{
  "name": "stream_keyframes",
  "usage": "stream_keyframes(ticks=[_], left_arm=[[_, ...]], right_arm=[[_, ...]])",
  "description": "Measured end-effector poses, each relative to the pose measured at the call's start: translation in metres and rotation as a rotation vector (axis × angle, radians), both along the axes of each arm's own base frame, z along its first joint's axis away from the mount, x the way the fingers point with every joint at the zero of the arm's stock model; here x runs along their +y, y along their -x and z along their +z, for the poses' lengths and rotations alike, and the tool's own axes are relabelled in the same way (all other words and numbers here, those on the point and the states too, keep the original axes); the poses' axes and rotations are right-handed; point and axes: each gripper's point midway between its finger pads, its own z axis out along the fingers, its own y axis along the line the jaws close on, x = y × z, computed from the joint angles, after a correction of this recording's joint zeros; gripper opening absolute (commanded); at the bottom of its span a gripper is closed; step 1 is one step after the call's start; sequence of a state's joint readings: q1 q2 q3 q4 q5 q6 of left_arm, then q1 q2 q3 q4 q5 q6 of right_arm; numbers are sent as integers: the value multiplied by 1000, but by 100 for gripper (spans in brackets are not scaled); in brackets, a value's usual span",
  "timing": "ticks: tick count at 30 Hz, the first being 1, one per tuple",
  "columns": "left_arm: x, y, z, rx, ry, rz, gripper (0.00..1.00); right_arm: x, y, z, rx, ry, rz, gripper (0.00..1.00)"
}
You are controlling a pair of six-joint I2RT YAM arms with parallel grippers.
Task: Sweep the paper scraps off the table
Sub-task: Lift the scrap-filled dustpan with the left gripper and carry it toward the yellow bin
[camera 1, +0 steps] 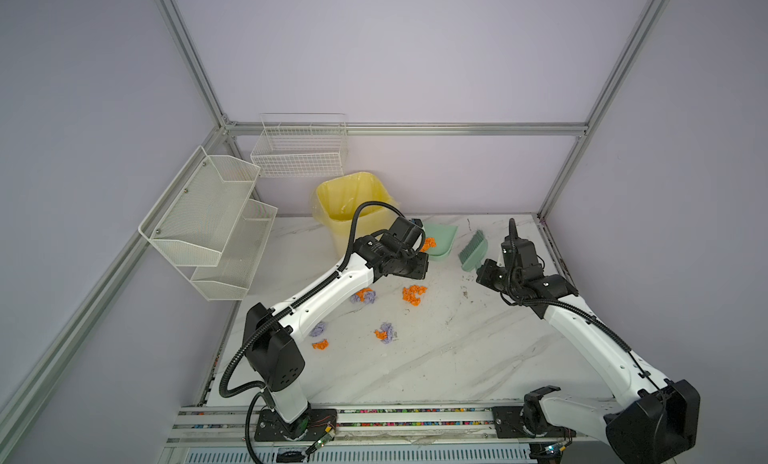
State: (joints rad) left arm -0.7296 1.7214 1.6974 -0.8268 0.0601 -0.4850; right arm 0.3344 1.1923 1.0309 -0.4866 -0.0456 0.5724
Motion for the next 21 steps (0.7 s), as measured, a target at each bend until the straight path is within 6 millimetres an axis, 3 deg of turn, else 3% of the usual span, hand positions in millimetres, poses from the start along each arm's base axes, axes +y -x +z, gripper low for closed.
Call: stream_keyframes(ticks=[11,21], left_arm=[[-10,-16,45,-54,106,-14,10],[-18,-39,68,-61,190,-26,11]], right_arm=[[5,0,1,0,-17,27,0],[5,1,6,-18,-10,37,0]])
